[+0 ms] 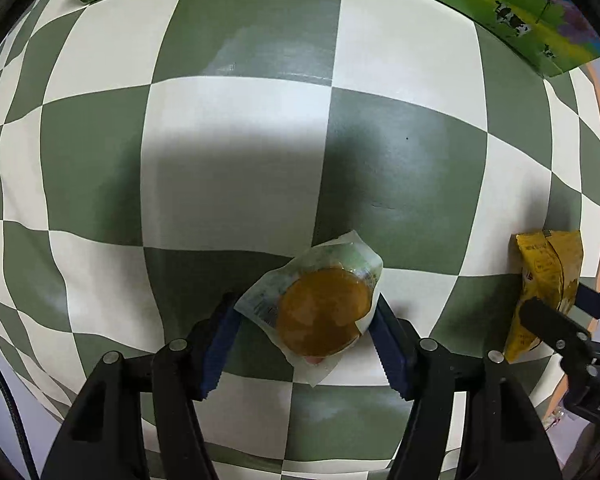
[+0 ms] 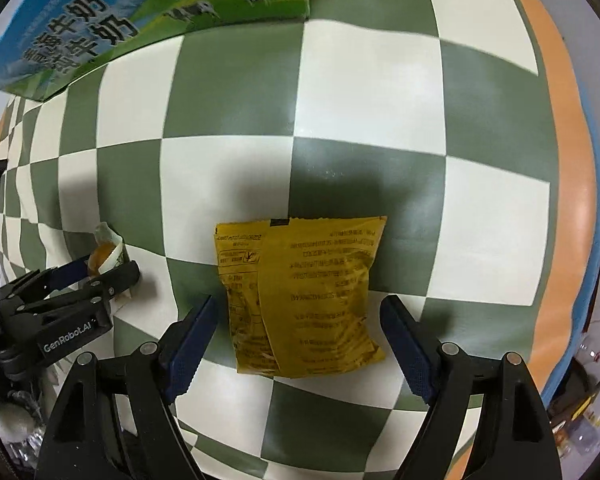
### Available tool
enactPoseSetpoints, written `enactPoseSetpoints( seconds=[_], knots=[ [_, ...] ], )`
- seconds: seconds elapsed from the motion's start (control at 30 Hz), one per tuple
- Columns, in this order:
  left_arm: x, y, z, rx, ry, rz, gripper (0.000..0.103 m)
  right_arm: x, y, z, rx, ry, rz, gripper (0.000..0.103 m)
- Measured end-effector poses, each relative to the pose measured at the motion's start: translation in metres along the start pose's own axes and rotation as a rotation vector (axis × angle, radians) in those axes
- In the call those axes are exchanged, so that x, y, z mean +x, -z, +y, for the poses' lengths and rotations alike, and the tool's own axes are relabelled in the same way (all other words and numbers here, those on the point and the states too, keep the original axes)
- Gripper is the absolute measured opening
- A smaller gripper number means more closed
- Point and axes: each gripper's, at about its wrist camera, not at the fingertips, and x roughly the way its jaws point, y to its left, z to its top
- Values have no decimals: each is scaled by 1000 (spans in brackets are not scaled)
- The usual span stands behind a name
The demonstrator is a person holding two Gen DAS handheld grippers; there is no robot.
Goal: Organize snacks
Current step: 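Grasp the round egg-yolk pastry with left tool while right tool grasps yellow packet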
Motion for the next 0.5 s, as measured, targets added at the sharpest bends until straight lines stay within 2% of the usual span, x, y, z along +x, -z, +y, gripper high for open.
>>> enactPoseSetpoints(
  seconds=[0.03,0.27,0.33,0.47,0.5],
  knots=[
    [-1,0,0,-2,1,-1,62,12,-4,13,6,1,3,85],
    [3,-7,-4,-2,-2,-26,59,16,-5,7,26,29,-13,83],
    [-6,4,-7,3,0,-41,58,12,1,5,25,49,-28,71],
    [-19,6,-9,27,3,-58,57,15,12,10,20,47,-53,66],
    [-28,17,-12,31,3,-62,57,13,14,9,26,27,-57,60]
  ],
)
